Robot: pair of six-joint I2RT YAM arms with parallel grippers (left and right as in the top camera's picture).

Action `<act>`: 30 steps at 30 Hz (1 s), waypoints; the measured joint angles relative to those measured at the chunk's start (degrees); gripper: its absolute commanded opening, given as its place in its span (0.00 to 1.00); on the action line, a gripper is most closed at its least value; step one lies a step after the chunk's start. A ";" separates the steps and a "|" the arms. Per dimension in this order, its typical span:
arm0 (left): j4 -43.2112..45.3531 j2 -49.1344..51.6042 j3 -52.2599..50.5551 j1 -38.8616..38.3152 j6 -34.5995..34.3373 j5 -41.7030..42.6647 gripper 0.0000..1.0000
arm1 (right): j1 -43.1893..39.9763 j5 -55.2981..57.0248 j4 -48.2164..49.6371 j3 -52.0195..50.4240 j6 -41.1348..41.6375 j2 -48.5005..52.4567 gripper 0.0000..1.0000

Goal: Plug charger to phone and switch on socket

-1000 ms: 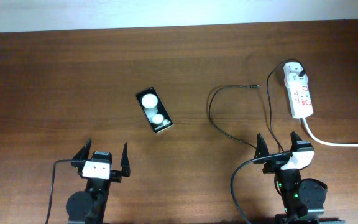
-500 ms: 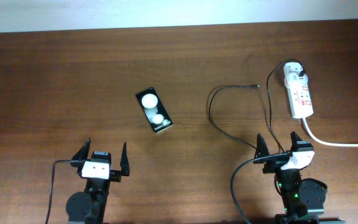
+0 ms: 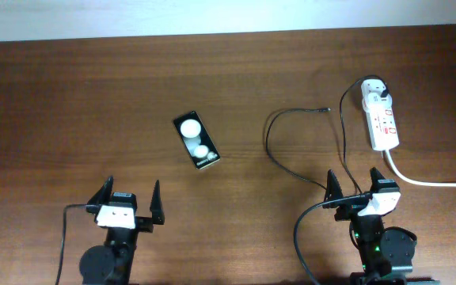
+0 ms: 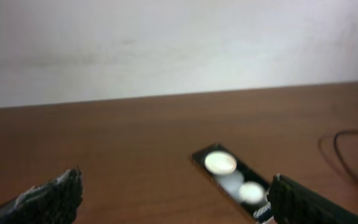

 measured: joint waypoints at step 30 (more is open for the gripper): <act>-64.87 97.13 110.25 -10.58 -33.46 -5.53 0.99 | 0.07 0.37 0.02 -0.07 0.00 -0.15 0.99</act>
